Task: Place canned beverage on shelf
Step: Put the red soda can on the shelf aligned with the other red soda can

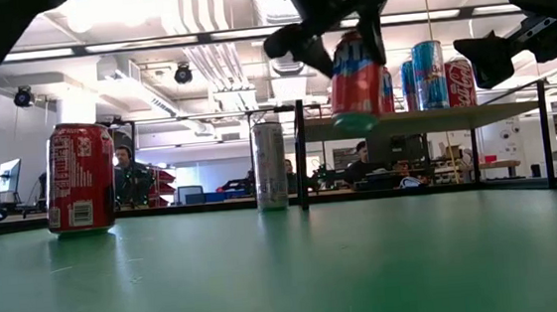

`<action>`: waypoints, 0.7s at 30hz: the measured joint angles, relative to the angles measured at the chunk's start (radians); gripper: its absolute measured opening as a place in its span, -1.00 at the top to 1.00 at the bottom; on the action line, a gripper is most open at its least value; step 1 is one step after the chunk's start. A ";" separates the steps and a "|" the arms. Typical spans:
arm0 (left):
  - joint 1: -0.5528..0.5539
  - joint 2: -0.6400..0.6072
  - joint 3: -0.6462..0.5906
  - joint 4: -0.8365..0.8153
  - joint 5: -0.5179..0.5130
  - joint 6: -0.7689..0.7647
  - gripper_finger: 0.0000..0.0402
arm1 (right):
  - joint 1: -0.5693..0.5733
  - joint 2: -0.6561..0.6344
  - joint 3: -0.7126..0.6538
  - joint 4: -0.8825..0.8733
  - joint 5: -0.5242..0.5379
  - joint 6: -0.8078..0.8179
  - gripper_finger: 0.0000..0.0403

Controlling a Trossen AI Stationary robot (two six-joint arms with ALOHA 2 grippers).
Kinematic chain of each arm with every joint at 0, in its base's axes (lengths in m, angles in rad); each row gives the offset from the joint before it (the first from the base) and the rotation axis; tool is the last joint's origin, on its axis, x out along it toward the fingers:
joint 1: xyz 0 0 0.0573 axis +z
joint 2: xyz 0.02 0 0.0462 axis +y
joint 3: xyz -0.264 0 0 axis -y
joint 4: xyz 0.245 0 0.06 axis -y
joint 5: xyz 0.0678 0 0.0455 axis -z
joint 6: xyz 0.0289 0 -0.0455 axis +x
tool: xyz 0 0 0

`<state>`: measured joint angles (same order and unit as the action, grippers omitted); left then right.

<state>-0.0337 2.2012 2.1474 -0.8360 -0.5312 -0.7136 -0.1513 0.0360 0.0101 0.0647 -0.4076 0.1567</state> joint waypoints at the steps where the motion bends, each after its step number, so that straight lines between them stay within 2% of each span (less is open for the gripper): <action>1: 0.005 0.005 0.021 -0.001 0.000 0.017 -0.42 | 0.000 0.000 0.000 0.000 0.000 0.000 -0.78; 10: 0.081 0.082 0.207 0.032 0.011 0.226 -0.42 | 0.000 0.000 0.000 0.000 0.000 0.000 -0.78; 15: 0.131 0.094 0.195 0.138 0.095 0.251 -0.42 | 0.000 0.000 0.000 -0.001 0.014 0.000 -0.78; 21: 0.154 0.095 0.198 0.237 0.089 0.310 -0.42 | 0.000 0.002 0.000 0.000 0.016 0.000 -0.78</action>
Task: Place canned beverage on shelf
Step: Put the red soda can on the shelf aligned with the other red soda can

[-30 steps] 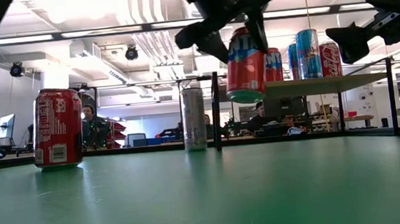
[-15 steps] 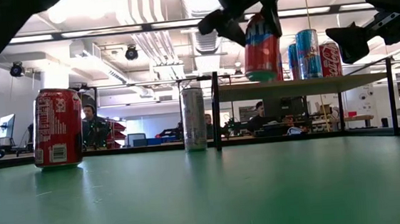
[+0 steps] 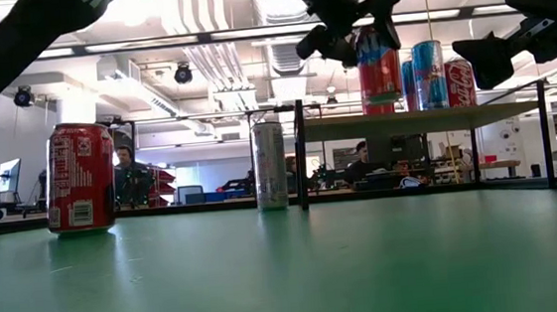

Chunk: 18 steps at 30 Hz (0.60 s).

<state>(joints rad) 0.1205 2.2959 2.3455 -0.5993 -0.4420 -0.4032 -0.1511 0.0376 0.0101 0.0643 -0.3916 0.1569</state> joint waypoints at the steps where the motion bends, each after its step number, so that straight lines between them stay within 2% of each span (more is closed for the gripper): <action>1: 0.002 0.000 0.000 0.008 0.004 0.008 -0.42 | 0.000 0.000 0.000 0.000 0.000 0.000 -0.78; 6: 0.007 0.000 0.000 0.055 0.017 0.053 -0.42 | 0.000 0.004 0.000 0.000 0.000 0.000 -0.78; 18: 0.086 0.016 0.000 0.128 0.166 0.100 -0.42 | 0.000 0.004 0.000 0.000 0.000 0.000 -0.78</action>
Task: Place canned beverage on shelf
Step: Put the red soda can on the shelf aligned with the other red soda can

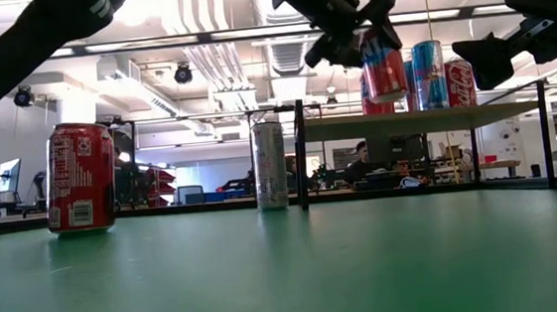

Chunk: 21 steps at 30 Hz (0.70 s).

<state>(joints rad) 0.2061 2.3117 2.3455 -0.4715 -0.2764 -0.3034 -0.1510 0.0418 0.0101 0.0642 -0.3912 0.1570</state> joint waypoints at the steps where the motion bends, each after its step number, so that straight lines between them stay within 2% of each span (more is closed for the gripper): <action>1: 0.004 0.003 0.000 0.005 0.021 0.009 -0.42 | 0.000 0.000 0.000 0.000 0.000 0.000 -0.78; 6: 0.019 0.009 -0.002 0.002 0.100 0.057 -0.42 | 0.000 0.000 0.000 0.000 0.001 0.000 -0.78; 21: 0.033 0.026 -0.002 0.013 0.102 0.124 -0.42 | 0.000 0.001 0.000 0.000 0.001 0.000 -0.78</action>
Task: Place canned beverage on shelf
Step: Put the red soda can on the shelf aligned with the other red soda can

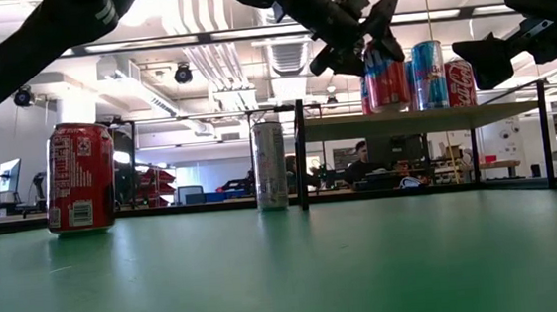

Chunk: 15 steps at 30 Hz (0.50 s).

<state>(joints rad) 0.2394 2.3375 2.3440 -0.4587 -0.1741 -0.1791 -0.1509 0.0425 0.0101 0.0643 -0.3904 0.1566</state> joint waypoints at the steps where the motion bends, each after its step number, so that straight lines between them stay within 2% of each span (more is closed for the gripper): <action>1: 0.001 0.000 0.000 0.000 0.000 0.005 -0.42 | 0.000 0.000 0.000 0.000 0.000 0.000 -0.78; 15: 0.021 0.000 0.000 -0.016 0.032 0.040 -0.45 | 0.000 0.000 0.000 0.000 0.000 0.000 -0.78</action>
<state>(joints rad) 0.2607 2.3375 2.3440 -0.4747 -0.1425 -0.1394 -0.1513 0.0425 0.0101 0.0643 -0.3907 0.1570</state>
